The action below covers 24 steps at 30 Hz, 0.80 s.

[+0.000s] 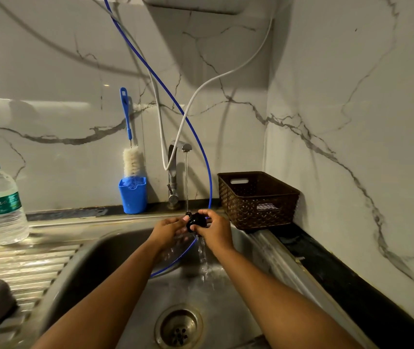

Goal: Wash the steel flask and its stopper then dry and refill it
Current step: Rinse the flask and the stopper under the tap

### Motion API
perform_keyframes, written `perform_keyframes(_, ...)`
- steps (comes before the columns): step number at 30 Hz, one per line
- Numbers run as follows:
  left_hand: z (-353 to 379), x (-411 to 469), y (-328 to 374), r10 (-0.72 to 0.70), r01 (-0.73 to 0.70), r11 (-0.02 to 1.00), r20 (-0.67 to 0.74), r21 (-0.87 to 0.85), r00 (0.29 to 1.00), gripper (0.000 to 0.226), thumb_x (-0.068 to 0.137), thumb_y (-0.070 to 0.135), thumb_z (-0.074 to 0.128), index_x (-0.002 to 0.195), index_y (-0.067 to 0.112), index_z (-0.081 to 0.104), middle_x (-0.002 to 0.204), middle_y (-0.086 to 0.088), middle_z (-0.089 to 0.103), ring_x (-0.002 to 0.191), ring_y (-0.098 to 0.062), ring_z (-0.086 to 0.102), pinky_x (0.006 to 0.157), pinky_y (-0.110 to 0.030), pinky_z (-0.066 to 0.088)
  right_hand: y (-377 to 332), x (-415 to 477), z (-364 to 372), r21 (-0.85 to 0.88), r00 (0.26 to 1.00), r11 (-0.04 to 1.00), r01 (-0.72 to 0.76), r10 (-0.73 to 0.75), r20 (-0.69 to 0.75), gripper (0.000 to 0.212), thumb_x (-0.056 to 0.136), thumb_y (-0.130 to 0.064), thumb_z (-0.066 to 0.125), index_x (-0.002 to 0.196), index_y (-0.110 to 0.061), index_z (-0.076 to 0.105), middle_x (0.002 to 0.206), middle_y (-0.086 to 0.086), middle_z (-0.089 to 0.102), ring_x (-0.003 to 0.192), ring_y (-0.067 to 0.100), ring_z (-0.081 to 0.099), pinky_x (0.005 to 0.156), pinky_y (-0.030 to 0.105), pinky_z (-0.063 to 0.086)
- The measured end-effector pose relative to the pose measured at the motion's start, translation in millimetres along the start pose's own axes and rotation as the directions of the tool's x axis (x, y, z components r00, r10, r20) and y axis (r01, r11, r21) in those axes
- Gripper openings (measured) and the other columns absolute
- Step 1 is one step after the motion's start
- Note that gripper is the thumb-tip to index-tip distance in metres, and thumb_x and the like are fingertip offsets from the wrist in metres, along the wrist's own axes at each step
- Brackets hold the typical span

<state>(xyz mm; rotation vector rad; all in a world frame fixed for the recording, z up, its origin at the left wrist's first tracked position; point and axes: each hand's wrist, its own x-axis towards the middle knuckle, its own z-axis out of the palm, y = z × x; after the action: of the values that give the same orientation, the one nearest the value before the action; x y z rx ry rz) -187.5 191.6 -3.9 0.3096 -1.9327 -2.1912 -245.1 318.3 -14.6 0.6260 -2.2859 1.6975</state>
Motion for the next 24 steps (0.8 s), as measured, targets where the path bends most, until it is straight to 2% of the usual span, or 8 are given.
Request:
perform_keyframes(5,6,-2,0,0.024,-0.025,0.996,-0.020,-0.087,1.000,0.015,0.096,0.014,0.052,0.107,0.013,0.062,0.102,-0.013,0.069,0.083,-0.019,0.066,0.067,-0.028,0.054,-2,-2,-1,-0.200,0.971,0.950,0.240,-0.233,0.060,0.044,0.073,-0.006,0.075,0.115,-0.014,0.061,0.119,0.004,0.058,0.113,0.018,0.051,0.097,0.028,0.044)
perform_keyframes(9,1,2,-2,0.054,-0.061,0.994,-0.069,-0.096,0.996,0.017,0.095,0.008,0.050,0.106,0.011,0.062,0.107,-0.014,0.066,0.096,-0.024,0.065,0.079,-0.032,0.055,-3,-5,1,-0.263,0.944,0.906,0.331,-0.315,0.101,0.043,0.077,-0.012,0.073,0.117,-0.015,0.059,0.121,0.002,0.056,0.115,0.016,0.047,0.092,0.016,0.034)
perform_keyframes(11,-1,4,-2,0.075,-0.084,0.991,-0.079,-0.107,0.994,0.020,0.095,0.006,0.049,0.110,0.011,0.062,0.110,-0.014,0.064,0.099,-0.026,0.064,0.081,-0.033,0.054,-4,-4,1,-0.180,0.962,0.945,0.272,-0.267,0.051,0.042,0.078,-0.019,0.073,0.118,-0.016,0.058,0.121,0.002,0.055,0.112,0.014,0.048,0.091,0.018,0.038)
perform_keyframes(13,0,6,-1,0.094,-0.102,0.990,-0.089,-0.096,0.992,0.023,0.095,0.005,0.048,0.113,0.013,0.061,0.111,-0.012,0.064,0.100,-0.024,0.063,0.078,-0.031,0.053,-2,-1,-2,-0.052,0.994,0.993,0.106,-0.106,0.003,0.041,0.082,-0.027,0.071,0.119,-0.016,0.057,0.121,0.002,0.056,0.109,0.013,0.051,0.089,0.023,0.044)
perform_keyframes(16,5,6,-2,0.109,-0.116,0.990,-0.084,-0.085,0.990,0.027,0.097,0.003,0.044,0.117,0.012,0.059,0.110,-0.008,0.063,0.098,-0.020,0.062,0.074,-0.027,0.052,3,0,-7,0.096,0.976,0.977,-0.189,0.176,0.130,0.045,0.084,-0.035,0.068,0.122,-0.014,0.056,0.116,0.009,0.062,0.089,0.016,0.062,0.073,0.024,0.051)
perform_keyframes(18,6,5,-2,0.118,-0.123,0.989,-0.069,-0.075,0.991,0.029,0.097,0.002,0.042,0.120,0.012,0.058,0.110,-0.006,0.062,0.099,-0.017,0.061,0.073,-0.027,0.053,4,-3,-7,0.247,0.941,0.918,-0.311,0.260,0.218,0.044,0.083,-0.028,0.070,0.120,-0.010,0.055,0.113,0.015,0.063,0.076,0.016,0.064,0.068,0.026,0.055)
perform_keyframes(21,5,6,-3,0.119,-0.122,0.992,-0.068,-0.042,0.991,0.029,0.098,0.004,0.043,0.120,0.015,0.058,0.110,-0.006,0.062,0.101,-0.018,0.061,0.076,-0.027,0.053,4,-1,-9,0.363,0.944,0.872,-0.327,0.281,0.175,0.041,0.080,-0.019,0.073,0.116,-0.010,0.056,0.113,0.017,0.063,0.080,0.020,0.066,0.069,0.025,0.057)
perform_keyframes(24,5,7,-5,0.110,-0.109,0.994,-0.105,0.016,0.988,0.024,0.096,0.007,0.047,0.115,0.013,0.061,0.106,-0.012,0.065,0.099,-0.023,0.060,0.089,-0.039,0.050,5,1,-9,0.384,0.945,0.864,-0.327,0.293,0.145,0.042,0.078,-0.017,0.074,0.116,-0.010,0.058,0.115,0.017,0.062,0.089,0.022,0.066,0.070,0.024,0.057)
